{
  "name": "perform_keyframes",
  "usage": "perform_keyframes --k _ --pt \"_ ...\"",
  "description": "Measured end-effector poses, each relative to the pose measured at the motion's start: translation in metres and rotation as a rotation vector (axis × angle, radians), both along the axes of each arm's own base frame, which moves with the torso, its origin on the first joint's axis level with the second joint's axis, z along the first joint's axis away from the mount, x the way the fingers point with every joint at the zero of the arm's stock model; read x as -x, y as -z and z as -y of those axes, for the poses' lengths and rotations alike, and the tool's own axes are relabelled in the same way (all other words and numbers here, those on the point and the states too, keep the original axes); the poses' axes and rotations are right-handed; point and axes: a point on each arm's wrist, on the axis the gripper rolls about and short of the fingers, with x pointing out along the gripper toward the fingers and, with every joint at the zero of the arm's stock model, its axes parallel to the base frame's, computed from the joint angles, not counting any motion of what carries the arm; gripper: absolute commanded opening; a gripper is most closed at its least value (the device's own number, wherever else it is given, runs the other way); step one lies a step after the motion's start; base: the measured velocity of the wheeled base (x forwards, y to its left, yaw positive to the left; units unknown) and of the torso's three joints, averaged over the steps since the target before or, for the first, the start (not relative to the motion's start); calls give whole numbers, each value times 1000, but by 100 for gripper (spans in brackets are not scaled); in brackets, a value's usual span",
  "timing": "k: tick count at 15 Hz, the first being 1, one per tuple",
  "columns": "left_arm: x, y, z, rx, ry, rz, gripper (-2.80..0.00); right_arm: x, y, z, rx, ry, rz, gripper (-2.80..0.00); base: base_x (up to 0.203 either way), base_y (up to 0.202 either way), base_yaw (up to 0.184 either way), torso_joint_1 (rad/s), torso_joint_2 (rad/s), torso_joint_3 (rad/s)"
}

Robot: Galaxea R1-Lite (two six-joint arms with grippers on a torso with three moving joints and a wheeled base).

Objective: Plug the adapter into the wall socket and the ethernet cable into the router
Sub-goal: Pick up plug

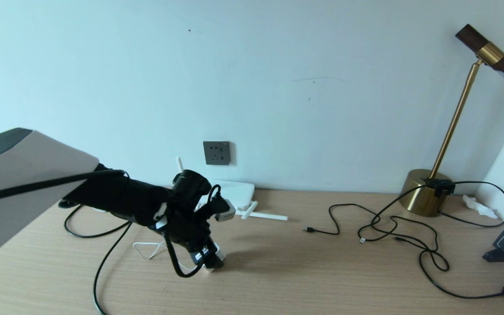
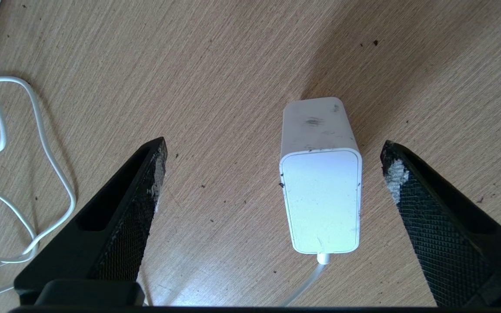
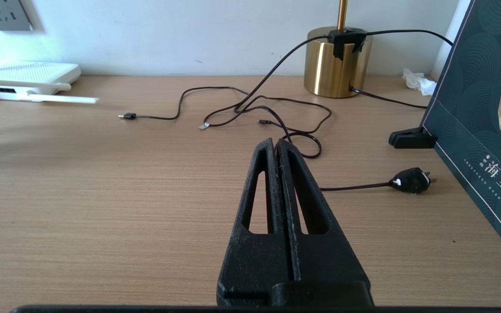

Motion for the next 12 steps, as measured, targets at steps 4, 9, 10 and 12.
perform_keyframes --k 4,9,10,12 --pt "0 0 0 0 0 -2 -280 0 0 0 -1 0 0 -280 0 0 0 0 0 0" --pt "2 2 2 -2 7 -9 -280 0 0 0 0 0 1 -280 0 0 0 0 0 0" --pt "3 3 3 -3 9 -13 -280 0 0 0 0 1 1 -280 0 0 0 0 0 0" --pt "6 6 4 -6 15 -20 -280 0 0 0 0 0 1 -280 0 0 0 0 0 0"
